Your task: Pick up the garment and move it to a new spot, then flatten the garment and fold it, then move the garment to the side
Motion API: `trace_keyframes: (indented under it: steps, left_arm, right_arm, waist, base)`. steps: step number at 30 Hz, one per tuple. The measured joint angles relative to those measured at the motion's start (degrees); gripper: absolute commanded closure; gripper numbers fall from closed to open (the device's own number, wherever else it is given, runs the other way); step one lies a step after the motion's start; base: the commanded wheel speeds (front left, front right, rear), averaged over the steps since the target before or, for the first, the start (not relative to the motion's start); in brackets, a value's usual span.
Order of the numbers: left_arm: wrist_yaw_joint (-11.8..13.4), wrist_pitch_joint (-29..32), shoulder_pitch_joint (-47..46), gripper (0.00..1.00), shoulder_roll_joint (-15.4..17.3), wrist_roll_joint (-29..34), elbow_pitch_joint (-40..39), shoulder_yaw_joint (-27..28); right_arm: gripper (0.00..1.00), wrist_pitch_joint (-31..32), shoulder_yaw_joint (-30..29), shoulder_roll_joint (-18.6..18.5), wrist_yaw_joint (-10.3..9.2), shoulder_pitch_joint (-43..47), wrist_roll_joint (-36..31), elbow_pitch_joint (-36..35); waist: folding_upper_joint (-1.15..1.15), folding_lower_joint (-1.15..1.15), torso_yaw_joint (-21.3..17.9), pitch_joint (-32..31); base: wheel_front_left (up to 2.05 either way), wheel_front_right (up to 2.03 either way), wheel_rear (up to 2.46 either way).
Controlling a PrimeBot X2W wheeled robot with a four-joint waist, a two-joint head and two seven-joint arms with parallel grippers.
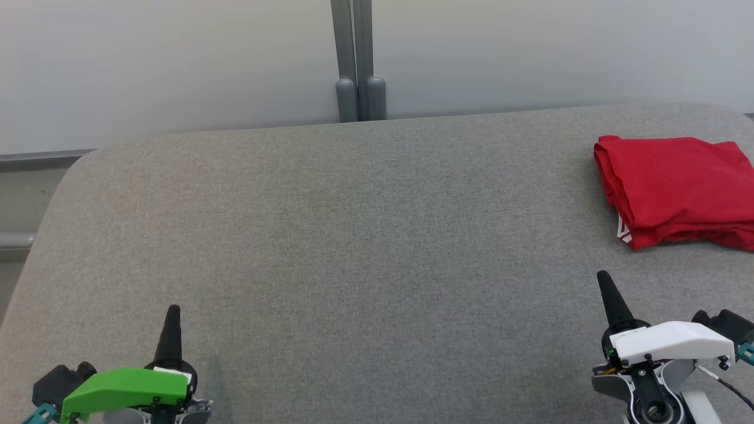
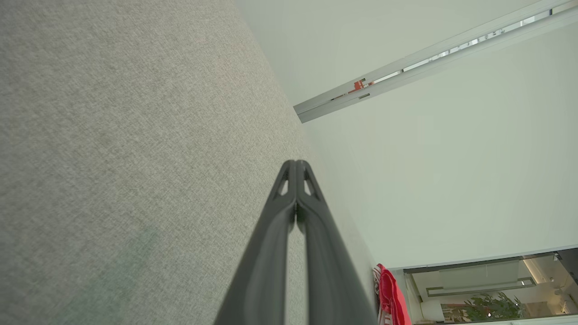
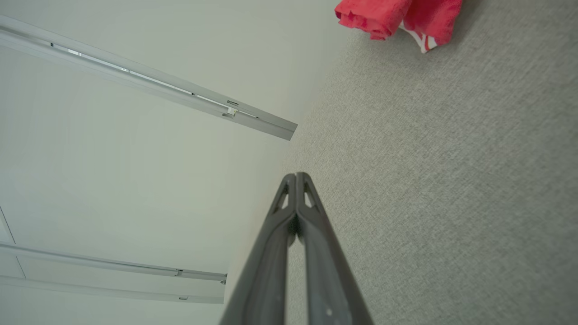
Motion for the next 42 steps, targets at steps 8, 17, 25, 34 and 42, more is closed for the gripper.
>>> trace_keyframes:
  steps: [8,17,25,34,42]
  left_arm:
    - [-0.8,1.1,-0.6,1.0,-0.2,-3.9,0.0,0.9]
    - [-1.5,2.4,-1.3,1.0,-0.5,-7.8,-0.1,1.9]
    - [-2.1,3.2,-1.9,1.0,-0.7,-11.0,-0.1,2.7]
    - [-2.8,4.3,-2.4,1.0,-0.9,-14.4,-0.2,3.5]
    - [-3.4,5.1,-2.9,1.0,-1.1,-17.1,-0.2,4.3]
  right_arm:
    - [1.0,1.2,-0.6,0.0,0.0,-0.2,4.4,-0.2]
    - [1.0,2.3,-1.1,0.0,0.0,-0.2,8.8,-0.5]
    - [1.0,3.3,-1.6,-0.1,0.0,-0.5,12.7,-0.7]
    - [1.0,4.4,-2.1,-0.1,0.0,-0.6,16.7,-0.8]
    - [1.0,5.3,-2.5,-0.1,0.0,-0.8,20.0,-1.0]
  waist:
    - [0.0,0.0,0.0,0.1]
    - [0.0,0.0,0.1,0.1]
    - [0.0,0.0,0.1,0.2]
    - [0.0,0.0,0.2,0.3]
    - [0.0,0.0,0.2,0.4]
  base:
    - [0.0,0.0,0.0]
    - [0.0,0.0,0.0]
    - [0.0,0.0,0.0]
    - [0.0,0.0,0.0]
    - [0.0,0.0,0.0]
